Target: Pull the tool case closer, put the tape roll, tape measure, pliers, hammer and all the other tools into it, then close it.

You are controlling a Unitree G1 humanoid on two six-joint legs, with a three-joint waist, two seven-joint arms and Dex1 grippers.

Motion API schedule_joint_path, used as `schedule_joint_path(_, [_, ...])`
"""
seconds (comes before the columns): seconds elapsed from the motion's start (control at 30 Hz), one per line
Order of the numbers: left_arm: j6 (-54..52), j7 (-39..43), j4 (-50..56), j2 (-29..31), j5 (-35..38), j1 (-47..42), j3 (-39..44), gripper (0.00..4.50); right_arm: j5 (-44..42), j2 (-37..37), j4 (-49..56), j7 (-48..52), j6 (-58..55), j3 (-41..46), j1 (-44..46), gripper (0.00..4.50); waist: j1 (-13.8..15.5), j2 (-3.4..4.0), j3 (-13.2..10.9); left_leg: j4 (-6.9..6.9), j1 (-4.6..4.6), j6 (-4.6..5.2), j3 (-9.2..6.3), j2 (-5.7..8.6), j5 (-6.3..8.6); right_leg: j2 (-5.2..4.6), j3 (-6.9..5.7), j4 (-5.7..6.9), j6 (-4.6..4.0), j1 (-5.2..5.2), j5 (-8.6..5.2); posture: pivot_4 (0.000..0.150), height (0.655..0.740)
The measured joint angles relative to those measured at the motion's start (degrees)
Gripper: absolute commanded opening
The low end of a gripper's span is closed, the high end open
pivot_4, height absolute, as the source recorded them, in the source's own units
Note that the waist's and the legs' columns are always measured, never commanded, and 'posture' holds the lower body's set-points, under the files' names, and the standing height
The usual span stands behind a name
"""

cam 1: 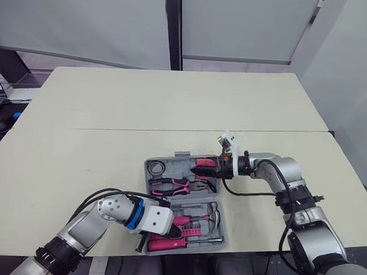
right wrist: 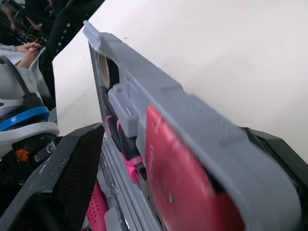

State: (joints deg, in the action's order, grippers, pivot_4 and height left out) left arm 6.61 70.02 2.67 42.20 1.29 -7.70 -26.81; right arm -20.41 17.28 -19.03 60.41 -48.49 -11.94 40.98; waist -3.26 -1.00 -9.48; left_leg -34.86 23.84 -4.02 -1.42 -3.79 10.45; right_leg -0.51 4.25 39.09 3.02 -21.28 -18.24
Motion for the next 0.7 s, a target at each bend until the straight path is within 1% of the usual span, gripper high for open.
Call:
schedule_joint_path(0.07, [0.2,-0.5,0.0,0.0,0.0,0.1,-0.1,0.0,0.1,1.0,1.6,1.6,1.3,-0.8,0.3,4.45,0.0,0.0,0.0,0.0,0.0,0.0,-0.01,0.0,0.0,0.0,-0.01,0.0,0.0,0.0,0.0,0.15,0.74])
schedule_joint_path(0.23, [-0.4,-1.8,0.2,-0.6,0.9,1.4,1.3,0.0,0.2,6.1,7.9,5.7,3.9,-2.9,-0.7,4.45,0.2,0.02,0.0,0.0,0.02,0.0,-0.01,0.0,0.0,-0.01,-0.01,-0.01,0.0,-0.01,-0.03,0.15,0.74])
schedule_joint_path(0.43, [-6.9,-3.4,4.4,-0.1,5.8,6.8,5.7,0.0,0.1,8.9,14.5,6.8,4.9,-3.9,-4.0,4.45,-0.1,0.03,0.0,0.05,0.06,0.0,-0.01,-0.04,0.0,0.01,-0.02,0.0,-0.05,-0.1,-0.06,0.15,0.74])
schedule_joint_path(0.53, [-11.8,-4.2,8.3,2.6,9.7,11.5,10.2,0.0,0.1,10.0,17.3,6.8,5.4,-4.0,-5.1,4.45,-0.1,0.04,-0.1,0.11,0.11,0.0,-0.02,-0.06,0.0,0.01,-0.05,0.01,-0.11,-0.17,-0.09,0.15,0.74])
schedule_joint_path(0.63, [-17.1,-4.3,14.1,5.5,15.2,17.1,16.2,0.0,0.0,11.5,20.9,6.8,5.4,-4.0,-6.4,4.45,0.0,-0.05,-0.2,0.14,0.16,-0.01,-0.02,-0.06,0.01,-0.01,-0.07,-0.03,-0.13,-0.2,-0.1,0.15,0.74])
schedule_joint_path(0.7, [-21.4,-4.2,17.9,8.7,19.9,23.4,22.1,0.0,-0.4,13.9,25.2,7.1,5.6,-3.9,-7.8,4.45,0.0,-0.1,-0.3,0.18,0.19,-0.02,0.0,-0.07,0.02,-0.05,-0.08,-0.07,-0.17,-0.24,-0.12,0.15,0.74])
